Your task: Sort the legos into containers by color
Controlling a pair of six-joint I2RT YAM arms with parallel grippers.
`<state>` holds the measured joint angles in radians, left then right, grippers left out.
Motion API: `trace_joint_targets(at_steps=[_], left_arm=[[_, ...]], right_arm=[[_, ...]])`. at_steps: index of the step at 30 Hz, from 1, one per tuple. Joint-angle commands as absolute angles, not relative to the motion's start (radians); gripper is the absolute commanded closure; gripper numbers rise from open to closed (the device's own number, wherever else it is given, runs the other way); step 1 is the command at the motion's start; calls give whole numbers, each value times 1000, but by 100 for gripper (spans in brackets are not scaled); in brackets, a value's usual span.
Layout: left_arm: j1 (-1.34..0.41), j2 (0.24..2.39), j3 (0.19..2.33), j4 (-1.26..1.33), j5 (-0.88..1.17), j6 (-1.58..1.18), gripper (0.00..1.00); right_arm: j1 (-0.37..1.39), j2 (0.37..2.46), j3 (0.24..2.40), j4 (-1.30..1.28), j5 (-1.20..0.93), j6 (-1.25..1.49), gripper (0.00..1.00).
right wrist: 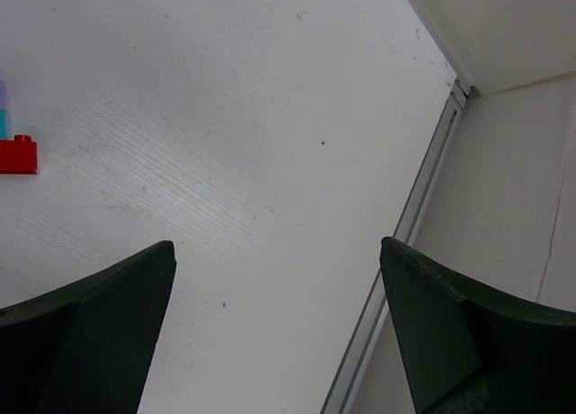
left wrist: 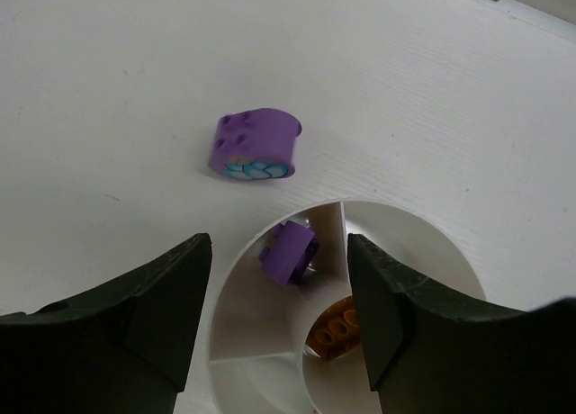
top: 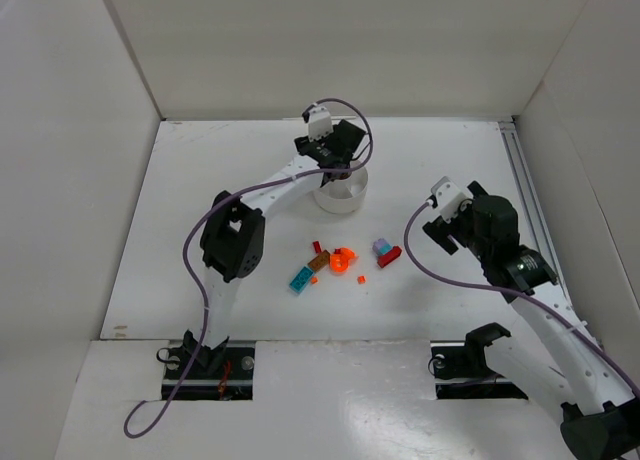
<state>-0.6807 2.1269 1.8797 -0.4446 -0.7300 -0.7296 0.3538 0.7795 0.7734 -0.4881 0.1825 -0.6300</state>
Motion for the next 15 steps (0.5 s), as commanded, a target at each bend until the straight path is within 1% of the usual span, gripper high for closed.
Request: trace_joint_targets(at_steps=[1, 4, 7, 8, 9, 10, 11, 12, 13, 14, 15], left_arm=[[-678, 2029, 1858, -422, -712, -706, 42], [-632, 1988, 1815, -422, -655, -706, 42], [-576, 1922, 1743, -338, -623, -692, 42], [-557, 1902, 1683, -300, -594, -628, 39], [-514, 1869, 1628, -226, -518, -591, 35], [-514, 1855, 1628, -189, -473, -571, 35], [-467, 1842, 1576, -139, -409, -530, 31], [-442, 1842, 1562, -106, -349, -462, 27], [-417, 1842, 1562, -94, -310, -453, 26], [-375, 1842, 1562, -94, -240, -442, 26], [-358, 1864, 1590, -94, -218, -442, 22]], right_arm=[[348, 759, 807, -471, 170, -609, 1], [348, 750, 807, -471, 161, -609, 1], [348, 750, 807, -471, 161, -609, 1], [348, 750, 807, -462, 161, -609, 1], [348, 750, 807, -462, 161, -609, 1], [348, 750, 807, -462, 161, -609, 1], [348, 750, 807, -462, 161, -609, 1], [348, 759, 807, -462, 161, -609, 1], [348, 759, 807, -462, 161, -618, 1], [348, 759, 807, -462, 161, -618, 1], [348, 759, 807, -462, 161, -618, 1]])
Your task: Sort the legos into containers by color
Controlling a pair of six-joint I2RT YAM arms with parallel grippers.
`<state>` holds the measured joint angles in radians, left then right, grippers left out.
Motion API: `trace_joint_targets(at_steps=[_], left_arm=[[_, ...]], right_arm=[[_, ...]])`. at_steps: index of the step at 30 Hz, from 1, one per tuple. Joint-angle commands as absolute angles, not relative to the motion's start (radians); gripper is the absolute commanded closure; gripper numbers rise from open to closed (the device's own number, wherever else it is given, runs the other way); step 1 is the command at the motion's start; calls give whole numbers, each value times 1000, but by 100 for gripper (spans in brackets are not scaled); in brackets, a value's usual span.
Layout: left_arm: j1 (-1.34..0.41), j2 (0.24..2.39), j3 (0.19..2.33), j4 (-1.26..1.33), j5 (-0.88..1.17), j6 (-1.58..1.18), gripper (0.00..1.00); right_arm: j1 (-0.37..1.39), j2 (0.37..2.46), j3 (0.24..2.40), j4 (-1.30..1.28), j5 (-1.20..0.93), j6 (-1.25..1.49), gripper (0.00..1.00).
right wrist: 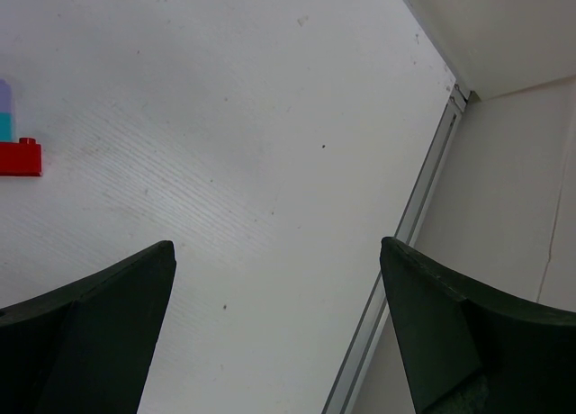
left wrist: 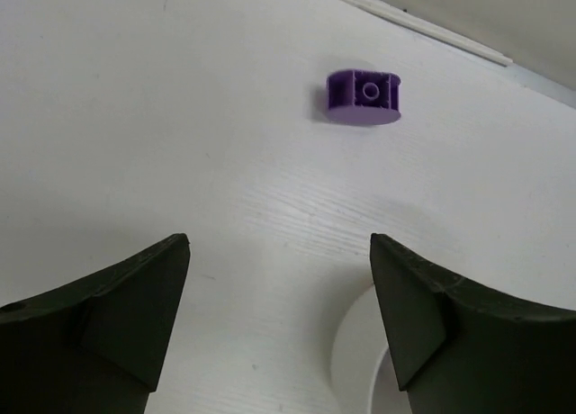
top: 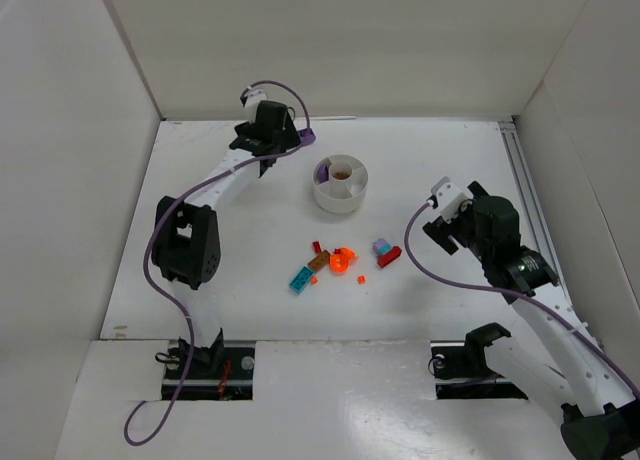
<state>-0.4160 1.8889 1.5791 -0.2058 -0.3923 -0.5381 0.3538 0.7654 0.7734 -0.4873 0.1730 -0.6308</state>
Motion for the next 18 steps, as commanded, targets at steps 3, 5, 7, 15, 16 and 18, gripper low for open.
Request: trace_joint_targets(at_steps=[3, 5, 7, 15, 16, 18], left_arm=[[-322, 1917, 1614, -48, -144, -391, 16], [-310, 1960, 1624, 38, -86, -304, 5], [-298, 2000, 1666, 75, 9, -250, 1], [-279, 2295, 2051, 20, 169, -120, 1], [-279, 2336, 2078, 8, 202, -101, 1], [-268, 2359, 2121, 17, 219, -51, 1]], right_arm=[[348, 770, 807, -453, 161, -618, 1], [348, 779, 816, -453, 161, -618, 1], [348, 792, 816, -462, 172, -618, 1], [348, 822, 836, -480, 190, -618, 1], [348, 822, 836, -480, 190, -618, 1], [348, 822, 836, -480, 199, -618, 1]])
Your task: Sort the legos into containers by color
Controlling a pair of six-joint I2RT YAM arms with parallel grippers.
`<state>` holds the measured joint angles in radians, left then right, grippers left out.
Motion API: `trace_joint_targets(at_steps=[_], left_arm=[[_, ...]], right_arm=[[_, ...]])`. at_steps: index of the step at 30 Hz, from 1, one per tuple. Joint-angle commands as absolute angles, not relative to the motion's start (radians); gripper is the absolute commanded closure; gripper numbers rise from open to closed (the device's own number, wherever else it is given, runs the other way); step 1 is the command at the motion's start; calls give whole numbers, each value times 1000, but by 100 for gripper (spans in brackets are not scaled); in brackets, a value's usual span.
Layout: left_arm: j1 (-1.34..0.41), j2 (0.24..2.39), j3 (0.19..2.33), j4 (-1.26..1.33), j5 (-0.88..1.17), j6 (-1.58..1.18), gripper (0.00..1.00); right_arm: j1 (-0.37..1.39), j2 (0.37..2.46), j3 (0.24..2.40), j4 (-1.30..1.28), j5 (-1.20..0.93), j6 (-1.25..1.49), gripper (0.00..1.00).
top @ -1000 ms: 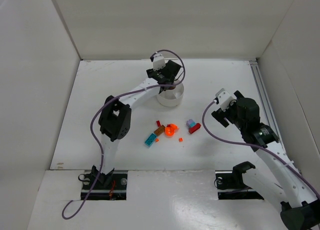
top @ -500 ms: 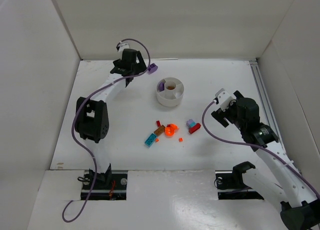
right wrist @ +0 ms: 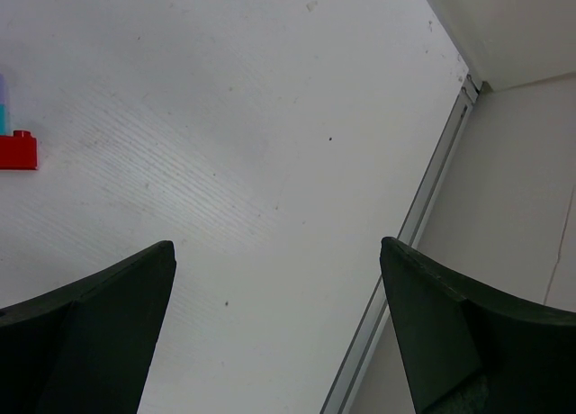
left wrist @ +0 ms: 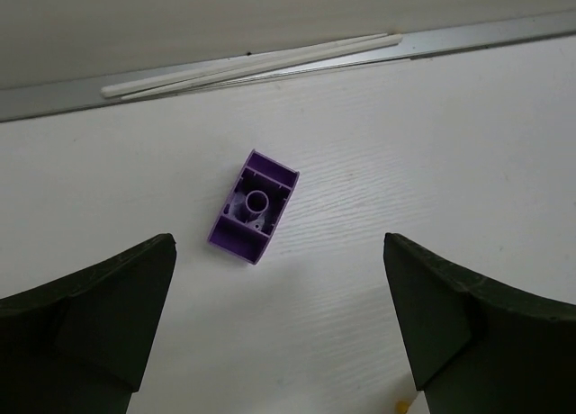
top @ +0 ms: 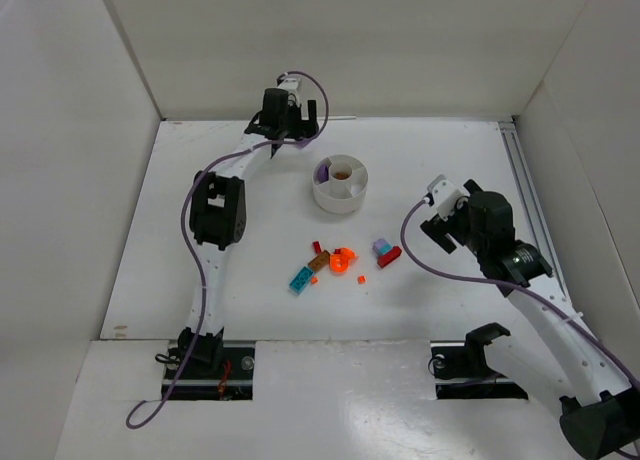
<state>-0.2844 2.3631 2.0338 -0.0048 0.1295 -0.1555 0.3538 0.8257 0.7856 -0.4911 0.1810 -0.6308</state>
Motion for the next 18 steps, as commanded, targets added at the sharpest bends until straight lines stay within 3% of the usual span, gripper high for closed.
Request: trace_joint_targets(at_steps=[1, 13, 18], left_arm=[[-258, 2379, 2134, 17, 236, -32, 1], [-247, 2589, 2384, -8, 331, -2, 1], [-247, 2623, 2395, 20, 360, -2, 1]], right_arm=[[348, 822, 836, -480, 199, -618, 1], [348, 882, 864, -489, 209, -618, 1], [348, 891, 864, -489, 209, -618, 1]])
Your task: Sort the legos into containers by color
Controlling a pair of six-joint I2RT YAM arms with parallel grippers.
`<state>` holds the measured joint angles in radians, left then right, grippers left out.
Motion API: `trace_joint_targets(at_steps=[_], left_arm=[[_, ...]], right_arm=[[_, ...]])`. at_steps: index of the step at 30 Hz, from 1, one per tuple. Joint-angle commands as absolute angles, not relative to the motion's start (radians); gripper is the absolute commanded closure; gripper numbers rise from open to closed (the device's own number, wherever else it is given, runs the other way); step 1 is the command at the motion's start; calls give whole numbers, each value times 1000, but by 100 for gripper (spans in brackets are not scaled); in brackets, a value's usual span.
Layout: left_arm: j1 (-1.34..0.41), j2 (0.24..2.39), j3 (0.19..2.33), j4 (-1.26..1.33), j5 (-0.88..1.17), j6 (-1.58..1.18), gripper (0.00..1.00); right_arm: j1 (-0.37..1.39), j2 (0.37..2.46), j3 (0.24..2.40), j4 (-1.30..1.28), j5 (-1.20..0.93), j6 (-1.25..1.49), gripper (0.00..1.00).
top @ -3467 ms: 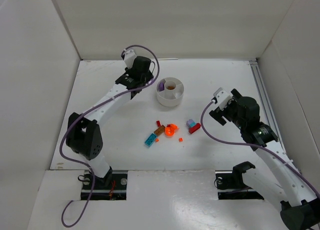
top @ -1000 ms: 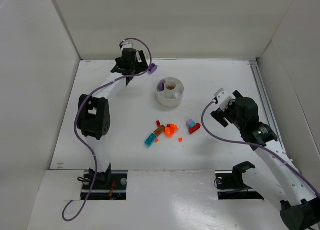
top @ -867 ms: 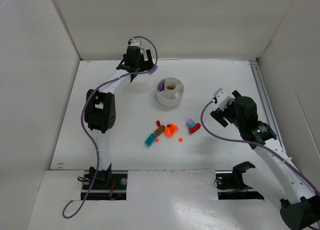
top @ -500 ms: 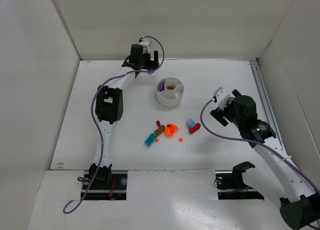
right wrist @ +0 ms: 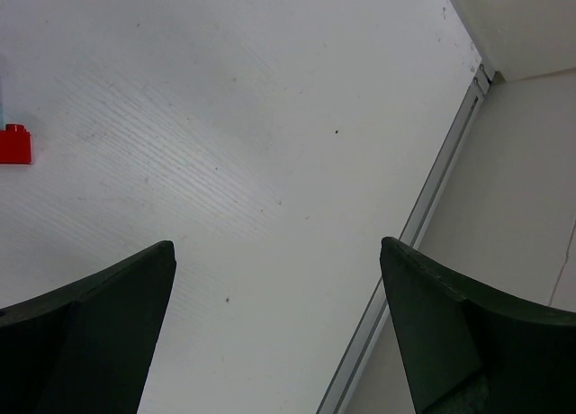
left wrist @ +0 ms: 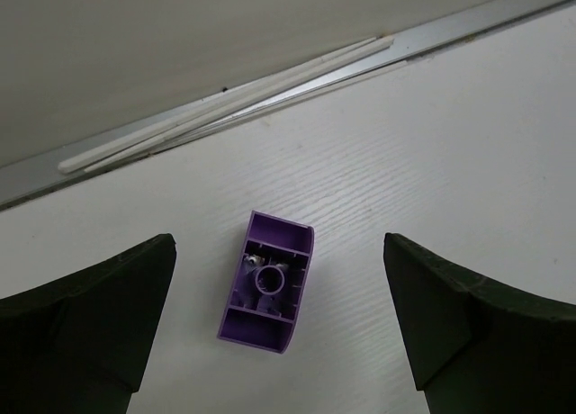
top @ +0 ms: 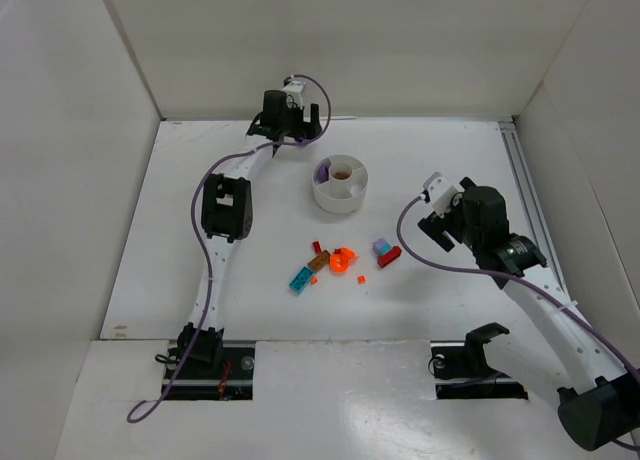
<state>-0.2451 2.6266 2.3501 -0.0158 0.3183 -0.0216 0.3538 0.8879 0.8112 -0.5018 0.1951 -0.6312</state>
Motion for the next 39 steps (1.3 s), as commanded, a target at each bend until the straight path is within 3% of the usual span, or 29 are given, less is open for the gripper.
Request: trace_joint_targets(at_steps=[1, 9, 14, 15, 24, 32, 39], left_arm=[[-247, 2649, 2405, 31, 348, -2, 1], [-247, 2703, 2464, 40, 269, -23, 19], [-247, 2694, 2427, 49, 239, -34, 39], [-247, 2662, 2404, 76, 248, -34, 49], [-256, 2465, 2169, 103, 222, -34, 80], [-256, 2180, 1886, 114, 202, -67, 81], [-267, 1978, 1605, 169, 496, -84, 81]], right_arm=[[348, 891, 864, -480, 209, -618, 1], [348, 937, 874, -462, 199, -618, 1], [348, 956, 874, -462, 189, -618, 1], [348, 956, 874, -462, 180, -618, 1], [348, 888, 874, -471, 170, -618, 1], [348, 835, 833, -449, 106, -618, 1], [348, 776, 804, -440, 86, -629, 1]])
